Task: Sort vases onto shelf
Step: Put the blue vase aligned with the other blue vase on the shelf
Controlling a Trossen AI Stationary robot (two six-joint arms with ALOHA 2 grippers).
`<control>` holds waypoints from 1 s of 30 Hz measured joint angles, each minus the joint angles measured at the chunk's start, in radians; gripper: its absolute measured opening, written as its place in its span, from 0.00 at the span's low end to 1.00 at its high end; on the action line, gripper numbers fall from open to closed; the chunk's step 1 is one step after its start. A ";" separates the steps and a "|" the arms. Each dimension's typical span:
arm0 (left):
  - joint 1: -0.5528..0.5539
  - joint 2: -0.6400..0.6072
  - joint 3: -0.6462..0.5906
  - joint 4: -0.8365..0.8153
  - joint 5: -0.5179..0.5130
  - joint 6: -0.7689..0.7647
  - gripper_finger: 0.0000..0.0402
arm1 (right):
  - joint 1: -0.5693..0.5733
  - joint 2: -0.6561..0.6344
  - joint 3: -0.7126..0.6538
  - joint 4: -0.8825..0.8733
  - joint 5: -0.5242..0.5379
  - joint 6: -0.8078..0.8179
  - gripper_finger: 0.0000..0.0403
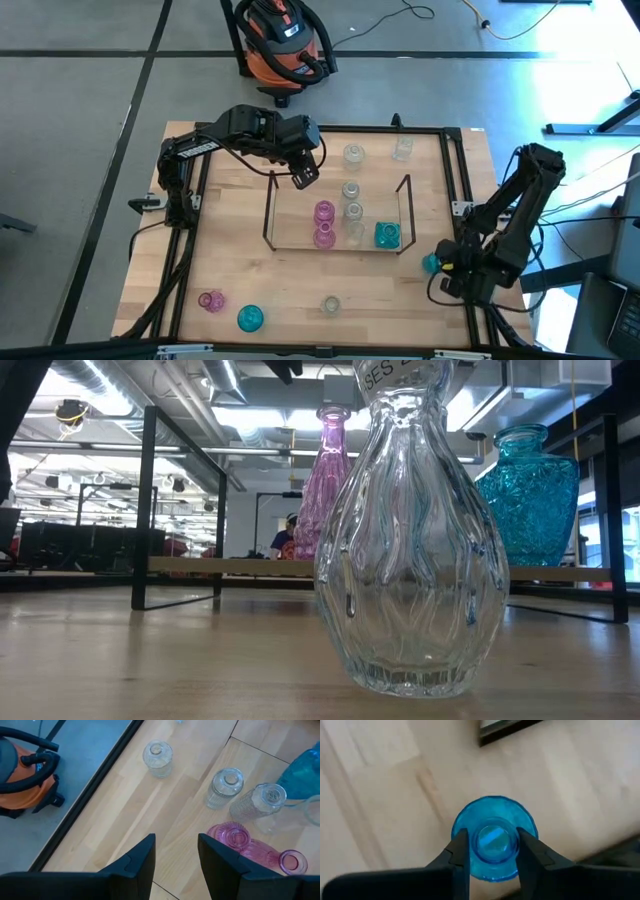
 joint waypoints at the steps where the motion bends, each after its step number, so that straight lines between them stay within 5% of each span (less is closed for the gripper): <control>1: 0.000 0.000 0.000 0.000 0.000 0.000 0.35 | 0.000 -0.016 0.018 -0.032 0.001 -0.004 0.21; 15: 0.001 0.000 0.000 0.000 -0.010 0.018 0.35 | 0.000 -0.248 0.318 -0.078 0.084 -0.339 0.21; 19: 0.001 0.000 0.000 0.023 -0.034 0.035 0.35 | -0.020 -0.305 0.386 -0.073 0.290 -0.386 0.21; 24: 0.001 0.000 0.000 0.051 -0.053 0.036 0.35 | -0.156 -0.372 0.396 -0.081 0.488 -0.476 0.21; 30: 0.009 0.000 0.000 0.075 -0.059 0.062 0.35 | -0.480 -0.370 0.396 -0.018 0.398 -0.768 0.21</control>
